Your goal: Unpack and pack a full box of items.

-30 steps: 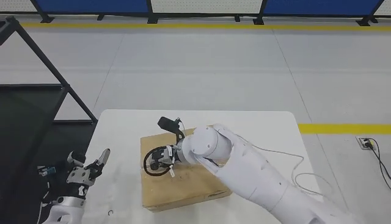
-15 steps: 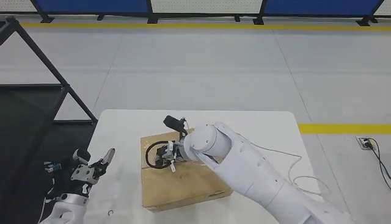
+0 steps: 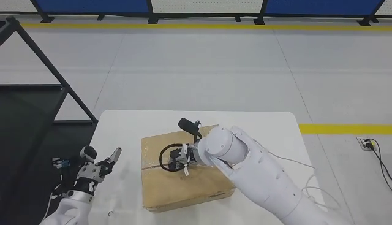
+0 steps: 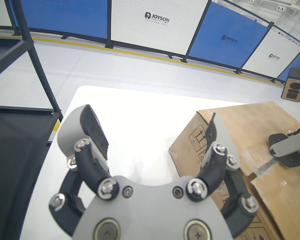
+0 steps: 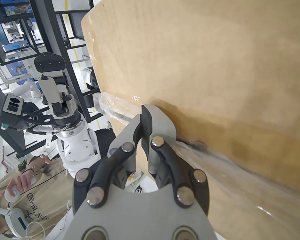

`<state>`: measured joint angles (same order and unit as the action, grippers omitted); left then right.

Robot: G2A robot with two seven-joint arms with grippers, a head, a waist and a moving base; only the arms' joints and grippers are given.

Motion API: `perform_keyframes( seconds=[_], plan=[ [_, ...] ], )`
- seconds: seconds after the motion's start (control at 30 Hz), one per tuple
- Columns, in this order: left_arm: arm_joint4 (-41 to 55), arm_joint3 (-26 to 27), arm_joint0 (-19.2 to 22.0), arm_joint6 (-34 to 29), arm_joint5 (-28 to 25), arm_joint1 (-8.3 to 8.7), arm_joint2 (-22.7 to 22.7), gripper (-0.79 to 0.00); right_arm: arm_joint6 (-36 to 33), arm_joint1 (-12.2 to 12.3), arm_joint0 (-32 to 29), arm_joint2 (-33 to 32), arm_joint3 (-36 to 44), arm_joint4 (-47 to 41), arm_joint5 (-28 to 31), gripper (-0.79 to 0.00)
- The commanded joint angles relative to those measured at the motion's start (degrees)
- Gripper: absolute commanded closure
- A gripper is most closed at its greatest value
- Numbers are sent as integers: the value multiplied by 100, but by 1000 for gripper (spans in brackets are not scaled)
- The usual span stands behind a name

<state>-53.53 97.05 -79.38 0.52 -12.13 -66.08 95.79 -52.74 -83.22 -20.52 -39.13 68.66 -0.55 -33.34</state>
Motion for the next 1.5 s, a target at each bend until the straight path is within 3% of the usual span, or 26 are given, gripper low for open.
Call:
perform_keyframes(
  seconds=[0.0, 0.43, 1.17, 1.47],
  plan=[
    [-32, 0, 20, -13, 7, -3, -28, -785, -70, 90, -133, -135, 169, 136, -117, 0],
    [-97, -30, 111, -63, 5, -18, -136, -785, -286, 539, -836, -917, 986, 839, -755, 0],
    [-124, -51, 160, -112, -54, -27, -145, -785, -336, 1013, -1743, -1990, 2046, 1373, -1321, 0],
    [-110, -95, 257, -154, -69, -31, -172, -785, 197, 1215, -2533, -3012, 3057, 1231, -1259, 0]
  ],
)
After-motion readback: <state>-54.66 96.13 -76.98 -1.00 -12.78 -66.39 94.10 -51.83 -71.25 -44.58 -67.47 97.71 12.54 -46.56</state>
